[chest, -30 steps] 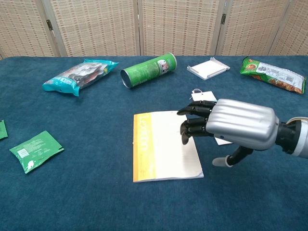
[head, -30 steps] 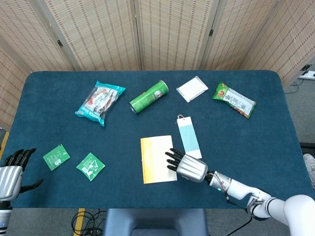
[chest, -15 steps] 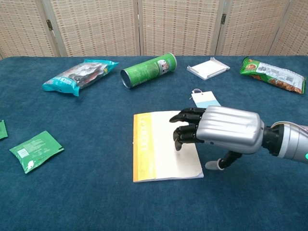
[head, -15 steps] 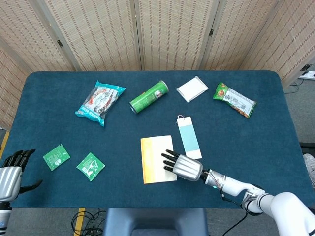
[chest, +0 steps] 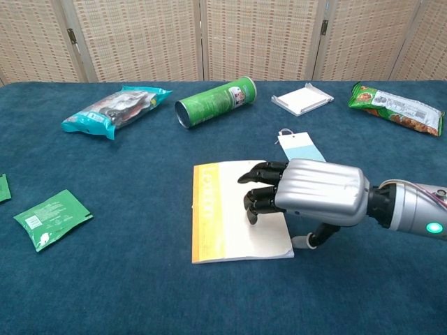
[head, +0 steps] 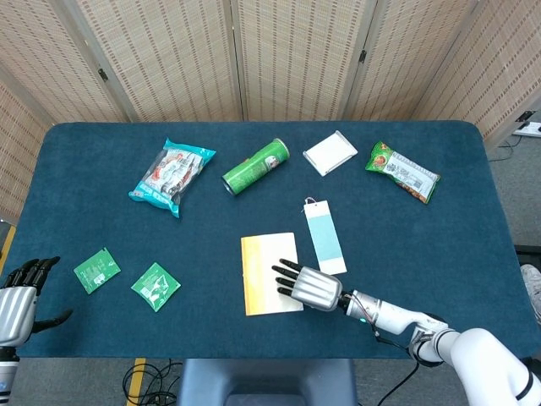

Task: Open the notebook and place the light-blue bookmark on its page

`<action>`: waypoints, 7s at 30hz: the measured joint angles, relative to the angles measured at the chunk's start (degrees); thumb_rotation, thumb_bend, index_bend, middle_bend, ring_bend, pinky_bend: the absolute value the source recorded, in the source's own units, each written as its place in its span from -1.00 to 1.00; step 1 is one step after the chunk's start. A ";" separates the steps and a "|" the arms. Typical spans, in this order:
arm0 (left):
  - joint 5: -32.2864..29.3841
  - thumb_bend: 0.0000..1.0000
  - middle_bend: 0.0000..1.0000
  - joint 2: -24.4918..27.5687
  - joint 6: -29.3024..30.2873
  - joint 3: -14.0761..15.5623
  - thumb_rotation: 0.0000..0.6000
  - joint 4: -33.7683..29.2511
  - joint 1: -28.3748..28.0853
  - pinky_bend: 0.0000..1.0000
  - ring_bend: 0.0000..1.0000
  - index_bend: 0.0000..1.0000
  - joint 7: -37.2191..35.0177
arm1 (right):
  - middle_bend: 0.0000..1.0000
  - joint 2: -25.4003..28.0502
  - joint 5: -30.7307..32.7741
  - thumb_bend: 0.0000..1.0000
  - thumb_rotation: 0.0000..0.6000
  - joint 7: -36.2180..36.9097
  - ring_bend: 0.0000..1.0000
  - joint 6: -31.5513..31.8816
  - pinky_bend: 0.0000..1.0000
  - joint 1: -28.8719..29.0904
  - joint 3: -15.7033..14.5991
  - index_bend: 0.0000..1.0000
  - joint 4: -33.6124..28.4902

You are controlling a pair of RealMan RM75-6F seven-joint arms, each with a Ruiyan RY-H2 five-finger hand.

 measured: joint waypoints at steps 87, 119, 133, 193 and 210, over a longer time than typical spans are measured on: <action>0.70 -0.69 -0.60 1.40 -0.42 -0.18 1.00 -0.14 -0.31 -0.54 -0.70 -0.68 -4.83 | 0.00 9.23 1.07 0.01 1.00 -8.14 -0.35 7.01 -0.66 2.34 -3.76 0.45 -11.64; 0.16 -0.69 -0.63 2.61 -0.72 1.56 1.00 -0.25 1.72 -0.54 -0.70 -0.69 -7.36 | -0.13 -1.68 -5.82 -0.02 1.00 -3.12 -0.35 3.54 -0.64 19.55 3.61 0.43 -4.93; -0.24 -0.69 -0.63 3.15 -0.52 1.65 1.00 -0.42 2.34 -0.54 -0.70 -0.68 -7.28 | -0.61 -9.67 -1.67 -0.42 1.00 0.05 -0.76 0.36 -0.75 23.45 5.82 -0.54 2.27; 0.32 -0.69 -0.63 3.85 -0.35 1.43 1.00 -1.26 2.61 -0.54 -0.70 -0.68 -7.07 | -0.76 21.77 10.58 -0.61 1.00 -6.11 -1.00 -14.82 -0.89 15.86 -1.37 -0.66 -19.21; -0.27 -0.69 -0.63 3.34 -0.76 1.72 1.00 -0.63 2.97 -0.54 -0.70 -0.68 -7.15 | -0.66 17.05 12.39 0.36 1.00 -4.07 -1.00 -21.84 -0.89 13.63 -1.72 -0.54 -11.32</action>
